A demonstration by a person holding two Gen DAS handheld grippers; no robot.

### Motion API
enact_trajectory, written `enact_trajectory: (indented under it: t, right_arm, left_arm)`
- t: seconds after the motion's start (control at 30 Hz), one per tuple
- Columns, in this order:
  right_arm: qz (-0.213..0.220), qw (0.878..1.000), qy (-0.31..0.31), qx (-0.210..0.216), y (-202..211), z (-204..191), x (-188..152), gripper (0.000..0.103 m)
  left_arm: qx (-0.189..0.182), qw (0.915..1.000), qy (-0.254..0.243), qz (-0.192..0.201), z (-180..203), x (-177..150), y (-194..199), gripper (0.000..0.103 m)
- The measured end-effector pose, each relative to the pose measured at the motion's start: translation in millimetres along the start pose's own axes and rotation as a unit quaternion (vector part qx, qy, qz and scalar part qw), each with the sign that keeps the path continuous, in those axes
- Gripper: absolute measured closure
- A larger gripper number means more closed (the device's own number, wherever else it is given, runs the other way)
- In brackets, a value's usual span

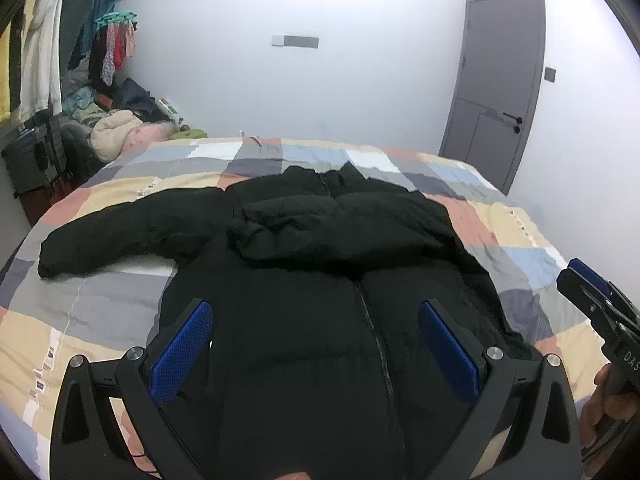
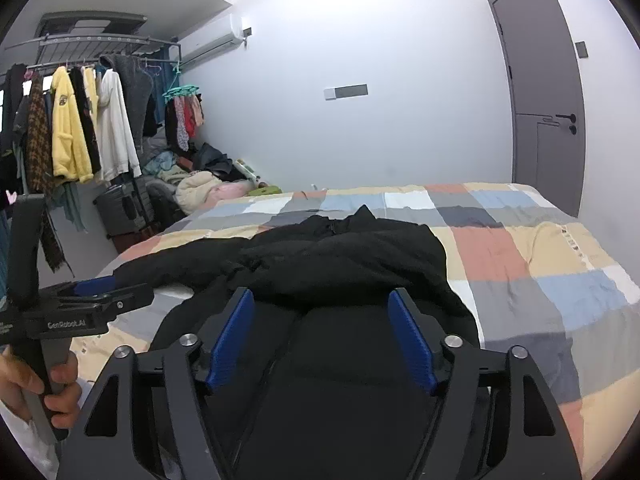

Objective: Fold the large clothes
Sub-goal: 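Release the sleeve onto the jacket and withdraw the right tool, then grasp the sleeve cuff nearest the left tool with the left tool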

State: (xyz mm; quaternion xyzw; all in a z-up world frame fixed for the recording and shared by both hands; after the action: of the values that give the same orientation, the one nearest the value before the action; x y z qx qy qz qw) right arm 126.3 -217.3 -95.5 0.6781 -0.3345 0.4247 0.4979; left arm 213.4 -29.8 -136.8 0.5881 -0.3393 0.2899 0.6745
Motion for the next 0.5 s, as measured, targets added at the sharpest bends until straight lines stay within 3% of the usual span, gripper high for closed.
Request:
enact_trajectory:
  t: [0.2, 0.3, 0.43, 0.5]
  right_arm:
    - [-0.016, 1.000, -0.007, -0.002, -0.5, -1.4, -18.5, 0.022]
    - [-0.014, 1.000, 0.006, -0.006, 1.2, -4.5, -24.2, 0.018]
    - [-0.007, 1.000, 0.002, -0.006, 0.0, -1.0, -28.5, 0.000]
    - [-0.006, 1.000, 0.002, -0.007, -1.3, 0.5, -29.6, 0.000]
  left_arm:
    - [0.007, 0.9996, 0.016, -0.021, -13.5, -23.7, -2.3, 0.000]
    - [0.014, 0.9996, 0.019, -0.018, -18.1, -23.7, 1.7, 0.000]
    - [0.012, 0.9994, 0.030, -0.012, -27.6, -17.3, 9.0, 0.000]
    - [0.005, 0.9990, 0.042, -0.013, -38.8, -12.5, 12.0, 0.000]
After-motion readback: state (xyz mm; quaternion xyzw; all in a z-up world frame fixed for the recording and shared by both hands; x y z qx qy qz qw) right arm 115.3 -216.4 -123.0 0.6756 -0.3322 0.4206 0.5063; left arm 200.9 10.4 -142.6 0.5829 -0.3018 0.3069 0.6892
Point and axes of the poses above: each gripper's, at about its wrist camera, not at the fingertips, and y roughly against the way its jaws point, z to its right, x to its top, the point moved 9 cm from there along -y, roughly the way its jaws point, and after that the axes turned 3 degrees about x, right-handed, at the moved point
